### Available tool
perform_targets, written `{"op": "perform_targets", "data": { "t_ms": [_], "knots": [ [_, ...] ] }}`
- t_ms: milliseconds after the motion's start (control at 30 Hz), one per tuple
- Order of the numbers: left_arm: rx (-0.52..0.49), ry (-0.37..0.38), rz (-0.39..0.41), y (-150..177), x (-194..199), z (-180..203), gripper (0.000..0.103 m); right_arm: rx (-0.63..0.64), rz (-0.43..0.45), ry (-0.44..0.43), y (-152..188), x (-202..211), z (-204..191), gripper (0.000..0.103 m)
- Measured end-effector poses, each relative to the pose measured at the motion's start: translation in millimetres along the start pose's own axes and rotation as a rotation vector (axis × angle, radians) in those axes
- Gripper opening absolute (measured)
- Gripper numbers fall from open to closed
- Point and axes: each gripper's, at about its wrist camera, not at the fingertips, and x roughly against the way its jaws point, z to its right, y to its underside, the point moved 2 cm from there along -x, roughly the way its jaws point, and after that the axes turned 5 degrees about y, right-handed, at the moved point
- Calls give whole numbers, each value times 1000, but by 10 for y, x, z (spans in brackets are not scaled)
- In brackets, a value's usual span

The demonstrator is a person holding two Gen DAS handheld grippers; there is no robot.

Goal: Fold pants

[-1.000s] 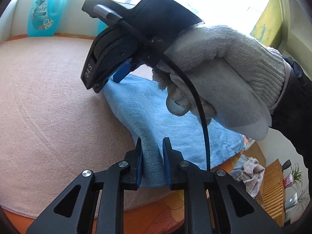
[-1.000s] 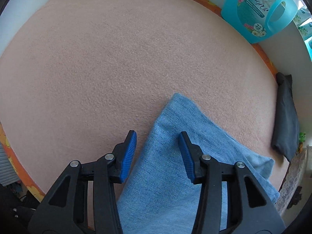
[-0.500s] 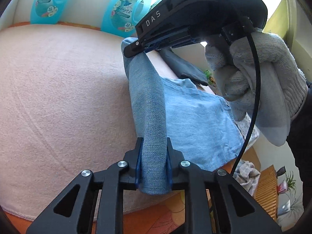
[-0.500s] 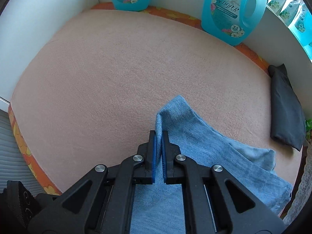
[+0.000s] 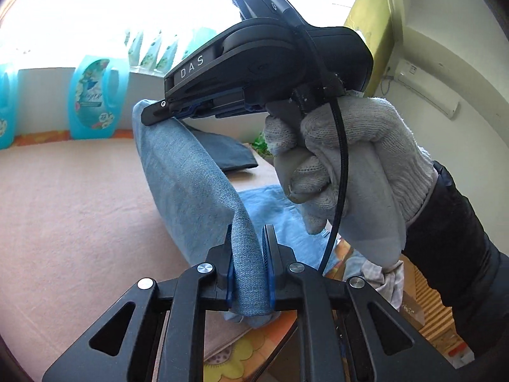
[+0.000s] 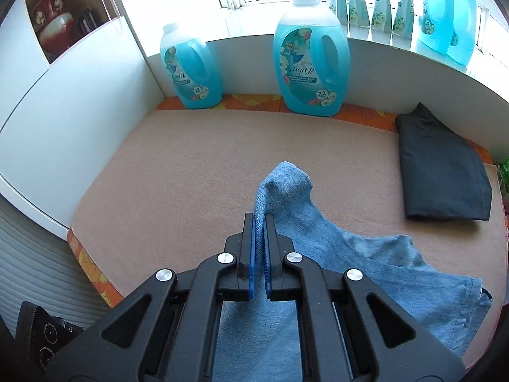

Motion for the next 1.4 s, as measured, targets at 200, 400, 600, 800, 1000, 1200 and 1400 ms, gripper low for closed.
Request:
{"op": "perform_targets", "data": {
  "t_ms": [200,400,600,800,1000,1200,1400],
  "knots": [
    [-103,75,-32,-219,-359,378,13,-113,104,1,53,548,712,4],
    [-167,151,-106,-296,-895,680,13,-231,158,21,373,911,1474,4],
    [-215,205,-195,-309,-1500,909,13,-350,175,39,777,1056,2222,4],
    [-236,254,-289,-170,-2007,1059,13,-469,177,46,1265,1031,2918,4],
    [-237,274,-373,-71,-2530,1064,13,-580,158,32,1683,826,3473,4],
    [-202,272,-412,-99,-2883,1004,13,-620,132,31,1834,589,3788,4],
    [-188,247,-432,-153,-2942,1043,16,-618,108,32,1860,413,3937,4]
  ]
}}
